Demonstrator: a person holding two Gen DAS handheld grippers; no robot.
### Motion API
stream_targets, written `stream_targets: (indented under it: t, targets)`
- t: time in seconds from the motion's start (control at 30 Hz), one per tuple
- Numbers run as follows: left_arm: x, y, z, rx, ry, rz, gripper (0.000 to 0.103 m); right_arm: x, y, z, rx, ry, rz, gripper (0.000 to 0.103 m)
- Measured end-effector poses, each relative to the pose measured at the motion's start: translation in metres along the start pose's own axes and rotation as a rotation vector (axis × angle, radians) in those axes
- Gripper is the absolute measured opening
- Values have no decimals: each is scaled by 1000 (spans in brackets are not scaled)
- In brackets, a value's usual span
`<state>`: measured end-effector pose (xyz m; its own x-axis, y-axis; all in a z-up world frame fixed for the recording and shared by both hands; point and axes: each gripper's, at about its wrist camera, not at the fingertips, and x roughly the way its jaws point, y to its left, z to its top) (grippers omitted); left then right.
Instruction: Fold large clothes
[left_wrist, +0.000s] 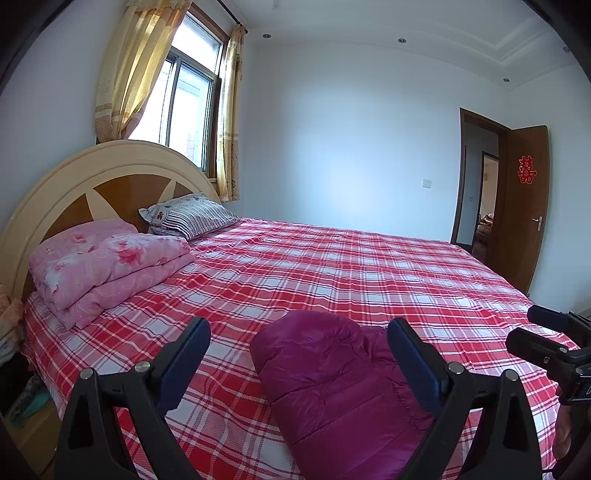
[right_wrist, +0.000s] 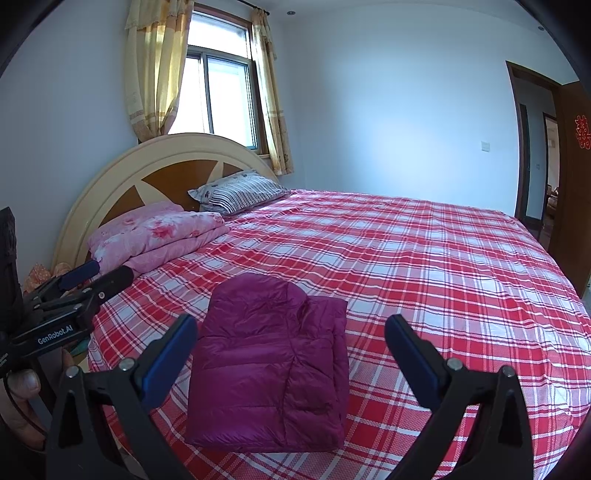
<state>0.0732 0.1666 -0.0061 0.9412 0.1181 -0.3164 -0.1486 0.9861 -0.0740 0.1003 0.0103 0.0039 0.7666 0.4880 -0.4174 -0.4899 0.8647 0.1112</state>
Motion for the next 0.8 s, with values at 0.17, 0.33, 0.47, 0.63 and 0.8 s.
stream_targets:
  t: [0.17,0.33,0.47,0.63,0.8]
  targets:
    - [-2,1,2,-4,-12,10,97,0,0,0,0,-5,2,103]
    - [-4,4,4,0,-24,26,99,-2,1,0,-2,-9,7,103]
    - [-6,6,6,8,-40,47,102,-4,3,0,-8,-13,14,103]
    - [-6,10,7,0,-42,54,102,-3,5,-1,-13,-11,20,103]
    - [-5,15,8,-4,-45,75,102,-2,5,-2,-9,-7,23,103]
